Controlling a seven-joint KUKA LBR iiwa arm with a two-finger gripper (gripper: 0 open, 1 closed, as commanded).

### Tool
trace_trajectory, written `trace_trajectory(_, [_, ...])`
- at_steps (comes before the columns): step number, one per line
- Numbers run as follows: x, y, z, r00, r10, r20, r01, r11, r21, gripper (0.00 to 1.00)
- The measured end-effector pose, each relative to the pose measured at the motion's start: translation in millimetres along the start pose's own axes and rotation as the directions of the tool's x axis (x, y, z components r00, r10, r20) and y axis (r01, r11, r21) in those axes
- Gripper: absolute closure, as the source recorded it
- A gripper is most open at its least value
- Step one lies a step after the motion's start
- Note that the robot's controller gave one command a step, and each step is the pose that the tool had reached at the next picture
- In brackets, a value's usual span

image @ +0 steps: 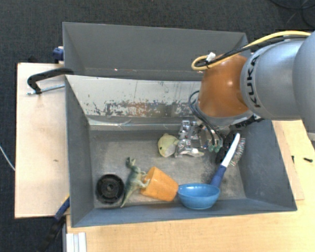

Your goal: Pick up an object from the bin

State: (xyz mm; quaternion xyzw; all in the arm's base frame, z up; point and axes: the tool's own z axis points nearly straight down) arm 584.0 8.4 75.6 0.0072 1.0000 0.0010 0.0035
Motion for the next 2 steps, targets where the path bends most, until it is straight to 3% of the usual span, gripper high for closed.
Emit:
trace_trajectory(1, [-2.8, 1, -46, 1.000, 0.000, 0.003, 0.000, 1.000, 0.000, 1.00])
trace_trajectory(2, [-4.7, 2, -64, 1.000, 0.000, 0.001, 0.000, 1.000, 0.000, 1.00])
